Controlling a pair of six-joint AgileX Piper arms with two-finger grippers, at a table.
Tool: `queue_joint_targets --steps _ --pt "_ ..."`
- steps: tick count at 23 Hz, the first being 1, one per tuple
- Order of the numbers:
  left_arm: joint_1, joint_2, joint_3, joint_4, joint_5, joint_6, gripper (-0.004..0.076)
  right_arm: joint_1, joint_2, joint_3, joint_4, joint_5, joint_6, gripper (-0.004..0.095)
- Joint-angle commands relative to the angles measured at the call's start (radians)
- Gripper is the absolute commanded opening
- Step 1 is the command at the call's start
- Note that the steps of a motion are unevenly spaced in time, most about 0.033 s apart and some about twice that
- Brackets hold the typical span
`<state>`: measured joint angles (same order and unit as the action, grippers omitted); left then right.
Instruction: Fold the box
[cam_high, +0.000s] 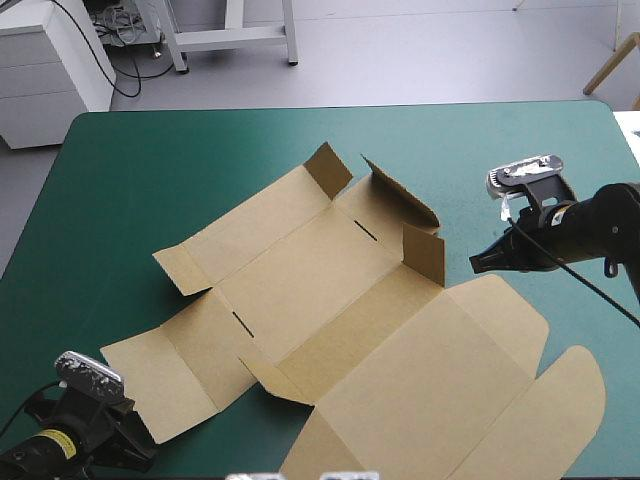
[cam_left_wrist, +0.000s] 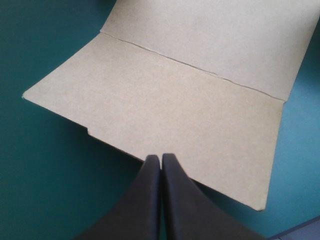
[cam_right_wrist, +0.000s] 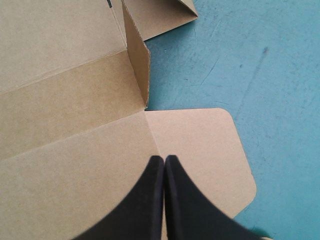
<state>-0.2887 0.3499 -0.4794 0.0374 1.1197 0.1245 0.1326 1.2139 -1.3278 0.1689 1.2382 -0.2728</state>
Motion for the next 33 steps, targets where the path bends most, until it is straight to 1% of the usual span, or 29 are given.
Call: queue_joint_targets --steps 1,6,8,11,12,13,14,16,20,22,24,27,31,33 --pt "-0.001 0.015 -0.021 -0.002 -0.045 -0.003 -0.001 -0.006 -0.02 -0.022 0.014 -0.042 -0.02 -0.0019" --pt "-0.001 0.015 -0.021 -0.002 -0.047 -0.003 -0.001 -0.006 -0.02 -0.022 0.014 -0.081 -0.024 -0.0006" --pt "-0.001 0.015 -0.021 -0.002 -0.047 -0.003 -0.001 -0.006 -0.02 -0.022 0.011 -0.076 -0.006 0.0092" --pt "-0.001 0.015 -0.021 -0.002 -0.047 -0.003 -0.001 -0.006 -0.02 -0.021 0.011 -0.058 -0.006 0.0286" --pt "-0.001 0.015 -0.021 -0.002 -0.047 -0.003 -0.001 -0.006 -0.02 -0.019 0.011 -0.057 -0.006 0.0423" --pt "-0.001 0.015 -0.021 -0.002 -0.047 -0.003 -0.001 -0.006 -0.02 -0.019 0.013 -0.055 -0.001 0.0474" --pt "-0.001 0.015 -0.021 -0.002 -0.047 -0.003 -0.001 -0.006 -0.02 -0.019 0.022 -0.057 0.009 0.0577" --pt "-0.001 0.015 -0.021 -0.002 -0.047 -0.003 -0.001 -0.006 -0.02 -0.019 0.031 -0.063 0.021 0.0649" --pt "-0.001 0.015 -0.021 -0.002 -0.047 -0.003 -0.001 -0.006 -0.02 -0.019 0.057 -0.098 0.039 0.0648" --pt "-0.001 0.015 -0.021 -0.002 -0.045 -0.003 -0.001 -0.006 -0.02 -0.019 0.084 -0.127 0.014 0.064" --pt "-0.001 0.015 -0.021 -0.002 -0.045 -0.003 -0.001 -0.006 -0.002 -0.025 0.128 -0.143 -0.108 0.0638" --pt "-0.001 0.015 -0.021 -0.002 -0.045 -0.003 -0.001 -0.006 0.04 -0.04 0.159 -0.141 -0.155 0.0638" --pt "-0.001 0.015 -0.021 -0.002 -0.045 -0.003 -0.001 -0.002 0.148 -0.088 0.221 -0.141 -0.216 0.0638" --pt "-0.001 0.015 -0.021 -0.002 -0.045 -0.003 -0.001 0.026 0.209 -0.129 0.213 -0.145 -0.257 0.0638"
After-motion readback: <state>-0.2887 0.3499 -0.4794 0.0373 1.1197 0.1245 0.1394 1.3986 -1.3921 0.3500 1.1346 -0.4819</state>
